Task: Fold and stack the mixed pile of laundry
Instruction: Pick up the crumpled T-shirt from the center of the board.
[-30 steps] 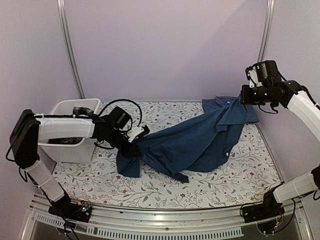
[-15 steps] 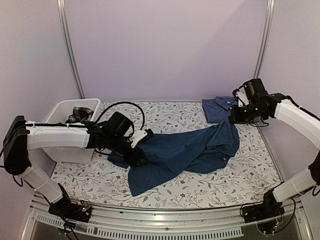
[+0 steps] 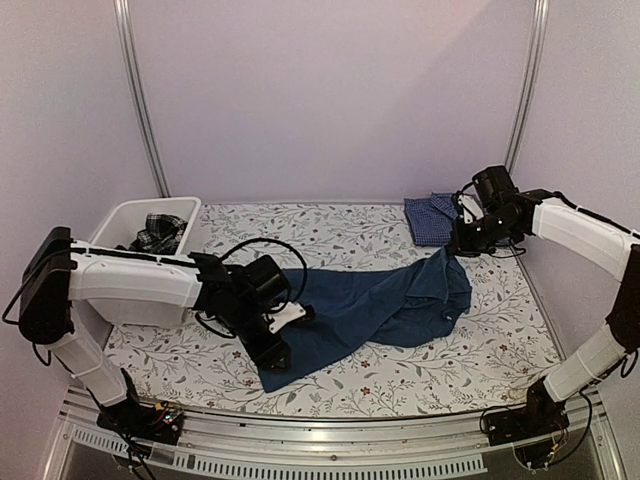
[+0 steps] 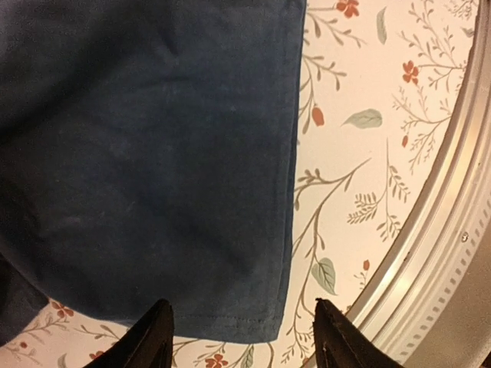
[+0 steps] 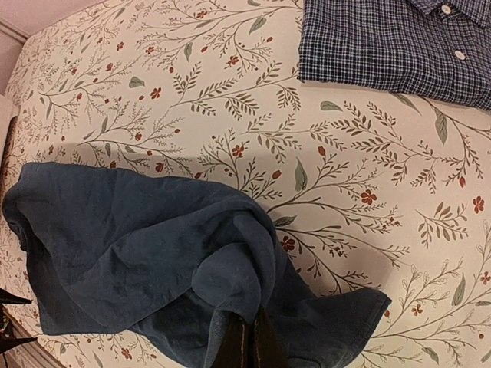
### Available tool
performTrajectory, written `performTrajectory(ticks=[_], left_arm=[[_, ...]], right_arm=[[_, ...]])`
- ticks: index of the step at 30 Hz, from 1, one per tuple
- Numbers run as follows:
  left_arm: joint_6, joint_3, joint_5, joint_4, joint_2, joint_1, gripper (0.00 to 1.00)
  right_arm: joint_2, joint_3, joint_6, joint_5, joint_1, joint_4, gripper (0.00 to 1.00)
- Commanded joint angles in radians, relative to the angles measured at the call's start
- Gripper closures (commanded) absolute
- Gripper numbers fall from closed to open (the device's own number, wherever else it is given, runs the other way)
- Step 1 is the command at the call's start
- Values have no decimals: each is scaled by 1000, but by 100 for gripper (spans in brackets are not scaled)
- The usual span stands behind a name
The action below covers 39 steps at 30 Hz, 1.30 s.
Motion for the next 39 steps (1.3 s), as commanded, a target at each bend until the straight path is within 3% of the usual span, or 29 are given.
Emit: performTrajectory(ticks=[1,6,16,17,21,23,27,31,39], left_arm=[[-71,74,-40,-193,30,-31,39],[-131,89,-26,-267,80,-62,39],[-159,68,-141,-196,233,-109,42],[-164,67,-154,-196,244,-109,47],[-193,64,-142,-173,190,-81,88],[-210,59,-91,-143,116,-35,100],[-233,44,10,-76,-19,123,100],[-224,47,115,-37,-51,258,100],[-130,43,137,-95,-47,232,100]], right_arm=[[17,13,-17,-19,-3,3,100],[27,15,-19,-25,-3,0,100],[51,2,-22,-71,-3,-10,100],[51,-4,-22,-78,-3,-11,100],[46,-41,-15,-105,-3,-14,100],[44,-53,-12,-94,-6,-18,100],[73,-49,-5,-149,-80,-26,99],[123,2,-8,-201,-129,-43,100],[189,2,-48,-306,-128,-93,99]])
